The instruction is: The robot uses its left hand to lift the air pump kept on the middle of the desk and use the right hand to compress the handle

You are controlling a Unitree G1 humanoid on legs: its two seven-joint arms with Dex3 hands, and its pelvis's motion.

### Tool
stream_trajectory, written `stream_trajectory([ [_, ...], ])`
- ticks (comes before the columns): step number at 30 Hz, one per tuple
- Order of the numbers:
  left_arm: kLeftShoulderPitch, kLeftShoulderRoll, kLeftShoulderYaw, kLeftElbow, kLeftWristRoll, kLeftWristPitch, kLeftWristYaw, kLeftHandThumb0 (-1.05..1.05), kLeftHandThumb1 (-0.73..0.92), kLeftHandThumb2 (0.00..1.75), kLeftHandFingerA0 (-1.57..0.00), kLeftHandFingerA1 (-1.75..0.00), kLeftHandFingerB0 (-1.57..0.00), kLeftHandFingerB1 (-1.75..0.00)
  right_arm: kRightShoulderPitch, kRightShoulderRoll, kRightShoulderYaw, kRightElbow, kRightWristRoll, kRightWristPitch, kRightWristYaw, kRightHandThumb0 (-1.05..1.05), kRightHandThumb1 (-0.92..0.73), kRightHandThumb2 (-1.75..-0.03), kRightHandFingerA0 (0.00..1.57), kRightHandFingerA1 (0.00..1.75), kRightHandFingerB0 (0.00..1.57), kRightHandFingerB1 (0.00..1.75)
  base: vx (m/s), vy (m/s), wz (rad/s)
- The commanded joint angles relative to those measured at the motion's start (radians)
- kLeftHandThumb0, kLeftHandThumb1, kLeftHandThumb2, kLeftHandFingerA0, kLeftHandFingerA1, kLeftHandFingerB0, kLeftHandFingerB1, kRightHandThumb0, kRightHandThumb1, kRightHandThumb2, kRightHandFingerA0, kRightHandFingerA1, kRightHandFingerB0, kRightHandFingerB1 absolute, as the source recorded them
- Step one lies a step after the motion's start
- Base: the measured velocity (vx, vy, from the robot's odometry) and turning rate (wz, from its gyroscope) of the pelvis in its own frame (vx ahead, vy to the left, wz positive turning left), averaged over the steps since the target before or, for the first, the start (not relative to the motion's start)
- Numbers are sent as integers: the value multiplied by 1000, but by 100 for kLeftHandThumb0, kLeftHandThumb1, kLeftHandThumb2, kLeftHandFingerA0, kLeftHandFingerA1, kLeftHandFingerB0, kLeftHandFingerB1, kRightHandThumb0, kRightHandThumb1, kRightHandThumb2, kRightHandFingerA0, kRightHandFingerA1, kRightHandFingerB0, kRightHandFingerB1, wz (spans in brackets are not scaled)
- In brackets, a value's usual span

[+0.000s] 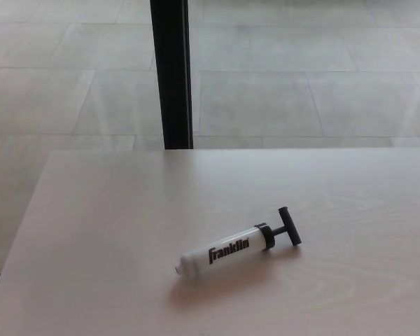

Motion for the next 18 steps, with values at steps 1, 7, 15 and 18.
stream_trajectory([
  [1,-1,25,-35,-12,-52,-16,16,-67,79,63,-46,-59,-28,-41,-17,-2,25,12,15,-56,18,-68,-78,-64,35,53,19,34,0,0,0],
  [7,-28,42,-58,4,-83,-14,20,-67,75,62,-50,-60,-31,-42,-36,-3,33,43,29,-69,29,-64,-78,-63,32,52,21,34,0,0,0],
  [15,-17,62,-126,6,-80,-16,21,-67,63,95,-50,-67,-27,-52,-4,10,46,32,39,-88,43,-67,-60,-92,25,57,17,47,0,0,0],
  [18,-43,73,-133,34,-86,-9,73,-63,59,95,-55,-68,-31,-53,-4,15,43,22,54,-77,46,-62,-76,-61,32,54,21,36,0,0,0],
])
